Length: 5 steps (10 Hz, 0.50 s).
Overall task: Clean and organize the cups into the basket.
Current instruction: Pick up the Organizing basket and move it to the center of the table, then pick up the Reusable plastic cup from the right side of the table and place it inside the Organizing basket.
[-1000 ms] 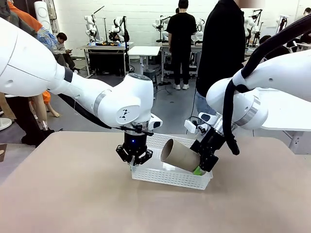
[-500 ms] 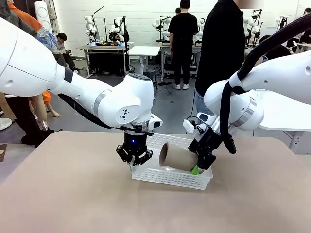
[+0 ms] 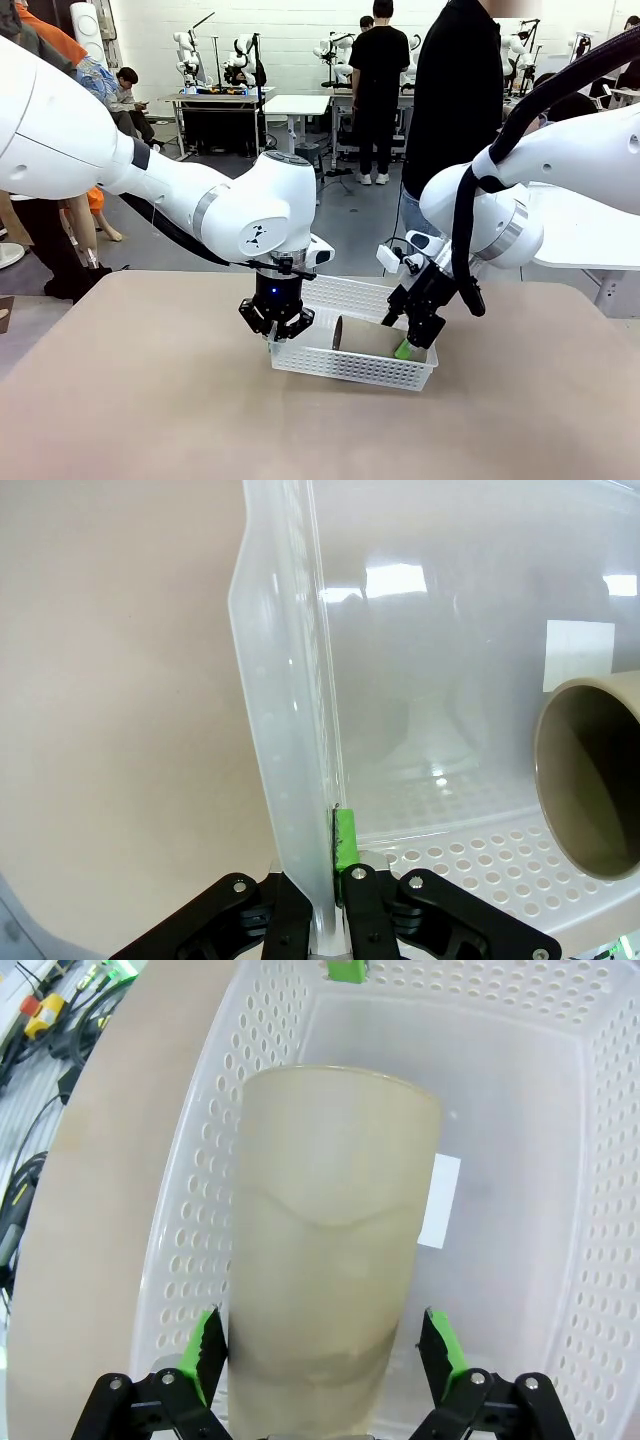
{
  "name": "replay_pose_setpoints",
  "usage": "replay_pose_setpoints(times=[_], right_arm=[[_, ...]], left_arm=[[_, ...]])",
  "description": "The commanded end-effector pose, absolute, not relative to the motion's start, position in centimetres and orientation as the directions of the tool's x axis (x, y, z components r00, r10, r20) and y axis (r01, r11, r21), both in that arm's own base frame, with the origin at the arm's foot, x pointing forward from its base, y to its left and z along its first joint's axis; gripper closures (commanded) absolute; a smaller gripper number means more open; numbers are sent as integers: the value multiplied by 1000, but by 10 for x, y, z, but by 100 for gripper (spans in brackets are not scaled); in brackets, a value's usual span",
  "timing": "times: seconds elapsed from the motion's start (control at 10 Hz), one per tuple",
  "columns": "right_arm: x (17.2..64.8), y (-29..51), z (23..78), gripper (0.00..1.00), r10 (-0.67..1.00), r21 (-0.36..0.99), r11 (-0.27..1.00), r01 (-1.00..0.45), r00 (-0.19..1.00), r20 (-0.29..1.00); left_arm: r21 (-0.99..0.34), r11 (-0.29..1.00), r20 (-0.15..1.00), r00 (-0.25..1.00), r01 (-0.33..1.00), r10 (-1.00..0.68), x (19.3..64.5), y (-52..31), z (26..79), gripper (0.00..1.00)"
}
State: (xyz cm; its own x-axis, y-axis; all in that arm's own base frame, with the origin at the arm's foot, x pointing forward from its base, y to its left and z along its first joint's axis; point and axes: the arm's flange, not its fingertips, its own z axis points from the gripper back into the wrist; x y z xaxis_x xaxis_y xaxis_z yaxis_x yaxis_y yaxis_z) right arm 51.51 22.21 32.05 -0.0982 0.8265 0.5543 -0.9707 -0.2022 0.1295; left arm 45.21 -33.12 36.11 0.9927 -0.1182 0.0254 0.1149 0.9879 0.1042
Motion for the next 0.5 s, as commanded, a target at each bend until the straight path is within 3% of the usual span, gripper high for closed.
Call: replay_pose_setpoints(times=[0.0, 0.1, 0.4], right_arm=[[514, 219, 325, 0, 785, 95, -223, -970, -121, 607], [504, 209, 344, 0, 747, 45, -252, -967, -165, 644], [437, 87, 437, 0, 377, -210, -314, -926, -325, 868]], left_arm=[[118, 985, 21, 991, 129, -132, 450, -333, 357, 100], [118, 985, 21, 991, 129, -132, 450, -333, 357, 100], [118, 985, 21, 991, 129, -132, 450, -333, 357, 100]])
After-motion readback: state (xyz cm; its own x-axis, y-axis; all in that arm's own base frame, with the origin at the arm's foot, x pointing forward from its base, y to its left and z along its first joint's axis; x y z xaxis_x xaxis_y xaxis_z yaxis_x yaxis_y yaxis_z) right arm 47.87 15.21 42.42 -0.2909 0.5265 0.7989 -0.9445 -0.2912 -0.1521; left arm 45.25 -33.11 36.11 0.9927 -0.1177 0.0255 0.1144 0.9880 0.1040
